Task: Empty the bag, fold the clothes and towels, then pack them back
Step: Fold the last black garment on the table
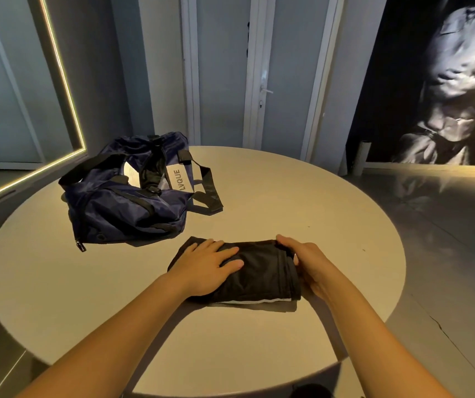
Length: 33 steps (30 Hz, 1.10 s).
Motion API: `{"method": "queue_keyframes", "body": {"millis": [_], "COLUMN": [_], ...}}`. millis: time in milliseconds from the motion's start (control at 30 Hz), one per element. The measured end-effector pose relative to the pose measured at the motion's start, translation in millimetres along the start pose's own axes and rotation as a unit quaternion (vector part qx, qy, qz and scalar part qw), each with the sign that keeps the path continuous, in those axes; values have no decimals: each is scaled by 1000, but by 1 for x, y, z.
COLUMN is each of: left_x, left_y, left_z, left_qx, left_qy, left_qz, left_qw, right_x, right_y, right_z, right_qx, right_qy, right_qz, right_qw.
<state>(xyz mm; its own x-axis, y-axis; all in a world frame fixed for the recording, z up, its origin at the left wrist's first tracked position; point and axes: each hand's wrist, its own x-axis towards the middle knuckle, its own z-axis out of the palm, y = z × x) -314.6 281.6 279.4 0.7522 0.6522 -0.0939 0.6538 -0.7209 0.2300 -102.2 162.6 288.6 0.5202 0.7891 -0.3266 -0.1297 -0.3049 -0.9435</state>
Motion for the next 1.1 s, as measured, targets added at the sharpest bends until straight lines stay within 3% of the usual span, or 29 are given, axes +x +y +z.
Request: {"method": "queue_keyframes", "body": {"millis": [100, 167, 233, 300, 400, 567, 633, 700, 733, 800, 867, 933, 1000, 1100], "left_x": [-2, -4, -9, -12, -15, -38, -47, -52, -55, -61, -67, -72, -80, -106], "left_y": [8, 17, 28, 35, 22, -22, -19, -8, -1, 14, 25, 28, 20, -2], "left_z": [6, 12, 18, 19, 13, 9, 12, 16, 18, 24, 30, 31, 28, 15], "left_qx": [23, 24, 34, 38, 2, -41, -41, -35, -32, -24, -14, -16, -30, -80], "left_qy": [6, 16, 20, 17, 23, 19, 23, 41, 51, 70, 80, 78, 87, 139], "left_qz": [-54, -99, -147, -169, -139, -73, -82, -102, -114, -138, -155, -152, -113, 17], "left_qw": [998, 995, 988, 985, 990, 996, 996, 993, 992, 988, 985, 985, 989, 987], "right_x": [-8, -13, -16, -15, -10, -9, -15, -25, -32, -46, -48, -40, -33, -29], "right_y": [-2, -6, -6, -2, 13, 28, 27, 24, 21, 17, 26, 39, 48, 49], "right_z": [2, 8, 18, 25, 26, 22, 26, 33, 39, 52, 57, 52, 44, 42], "right_qx": [-1, -129, -310, -395, -419, -360, -414, -468, -461, -432, -473, -547, -564, -548], "right_qy": [7, 41, 98, 126, 162, 213, 243, 269, 252, 146, 52, 19, 7, -2], "right_qz": [-20, -72, -125, -146, -162, -183, -218, -334, -399, -451, -406, -354, -335, -332], "right_qw": [1000, 988, 937, 898, 879, 890, 850, 772, 752, 767, 780, 758, 755, 768]}}
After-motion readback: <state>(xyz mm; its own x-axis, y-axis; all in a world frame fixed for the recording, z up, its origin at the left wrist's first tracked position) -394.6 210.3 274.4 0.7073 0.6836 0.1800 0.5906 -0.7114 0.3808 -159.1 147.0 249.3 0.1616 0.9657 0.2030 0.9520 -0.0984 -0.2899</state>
